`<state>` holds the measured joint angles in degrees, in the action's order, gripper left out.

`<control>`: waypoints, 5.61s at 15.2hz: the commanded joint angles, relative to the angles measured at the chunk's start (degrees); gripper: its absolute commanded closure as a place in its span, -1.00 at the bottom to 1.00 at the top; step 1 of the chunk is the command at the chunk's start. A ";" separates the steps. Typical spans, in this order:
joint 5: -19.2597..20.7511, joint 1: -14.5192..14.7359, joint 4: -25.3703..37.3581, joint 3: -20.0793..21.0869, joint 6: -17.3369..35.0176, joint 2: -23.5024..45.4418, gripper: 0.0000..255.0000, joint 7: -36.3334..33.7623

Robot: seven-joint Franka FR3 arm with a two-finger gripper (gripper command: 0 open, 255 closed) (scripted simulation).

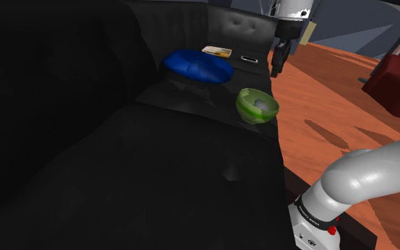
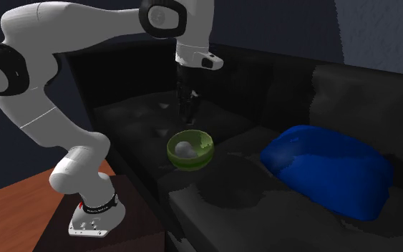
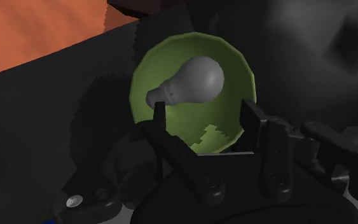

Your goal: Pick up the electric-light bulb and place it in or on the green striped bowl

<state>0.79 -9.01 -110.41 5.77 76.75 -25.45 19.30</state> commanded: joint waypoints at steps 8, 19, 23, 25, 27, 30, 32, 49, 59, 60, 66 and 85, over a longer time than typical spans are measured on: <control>-10.44 -7.94 -18.87 1.97 12.48 -3.04 -1.00 -34.11; -11.56 -7.85 -26.11 2.79 18.42 -4.35 -1.00 -34.99; -11.57 -7.87 -26.10 2.81 18.42 -4.35 -1.00 -34.98; -11.51 -7.93 -26.14 2.74 18.41 -4.37 1.00 -34.87; -11.49 -7.95 -26.05 2.71 18.35 -4.33 1.00 -34.86; -11.45 -7.98 -26.06 2.68 18.49 -4.20 1.00 -34.79; -11.45 -7.98 -26.07 2.68 18.52 -4.18 1.00 -34.78; -10.97 -8.10 -14.44 1.98 7.01 -4.15 1.00 -36.24; -10.72 -8.20 -5.34 1.54 -0.39 -2.49 1.00 -37.19; -10.70 -8.21 -4.36 1.51 -1.13 -2.25 1.00 -37.29; -11.56 -7.67 2.39 3.28 -3.39 1.84 1.00 -40.25; -11.91 -7.48 -11.08 3.85 7.25 -0.92 1.00 -38.70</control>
<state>-11.11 -16.50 -121.48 9.62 83.98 -26.36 -19.40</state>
